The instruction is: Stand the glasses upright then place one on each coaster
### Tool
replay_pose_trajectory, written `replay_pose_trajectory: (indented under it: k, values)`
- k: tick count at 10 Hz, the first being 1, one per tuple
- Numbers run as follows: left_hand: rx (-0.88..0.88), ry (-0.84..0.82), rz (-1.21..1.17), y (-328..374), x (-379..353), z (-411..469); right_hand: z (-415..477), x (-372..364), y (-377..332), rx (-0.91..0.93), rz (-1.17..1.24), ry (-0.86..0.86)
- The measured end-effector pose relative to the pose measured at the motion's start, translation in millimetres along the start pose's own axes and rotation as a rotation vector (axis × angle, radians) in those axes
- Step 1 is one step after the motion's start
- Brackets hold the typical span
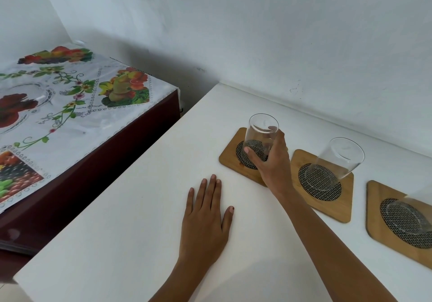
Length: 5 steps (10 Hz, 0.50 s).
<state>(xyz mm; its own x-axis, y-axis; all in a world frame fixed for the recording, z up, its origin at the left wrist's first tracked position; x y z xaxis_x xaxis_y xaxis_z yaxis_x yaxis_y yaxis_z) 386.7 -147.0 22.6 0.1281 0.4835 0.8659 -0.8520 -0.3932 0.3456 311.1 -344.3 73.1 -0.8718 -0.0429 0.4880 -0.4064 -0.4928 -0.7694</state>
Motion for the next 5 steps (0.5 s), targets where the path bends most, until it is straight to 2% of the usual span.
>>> replay_pose_trajectory:
  k: [3, 4, 5]
  values:
    - [-0.009, 0.019, -0.004, 1.5, 1.1, 0.6, -2.5, 2.3, -3.7, -0.015, 0.019, -0.020]
    - [-0.010, 0.028, -0.002, -1.3, -0.2, 0.3, -3.1, 10.2, -3.7, -0.027, 0.045, 0.020]
    - [0.012, 0.007, -0.018, -2.0, -1.2, -0.3, -6.8, 30.8, -10.0, -0.018, 0.074, 0.130]
Point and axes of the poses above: each hand's wrist, its own z-axis towards the middle knuckle, its own x-axis out of the back of the hand, y = z × x, the point moved 10 cm from there along z, towards the middle knuckle, and after that the axes turned 10 degrees about y, right-handed, at the moved point
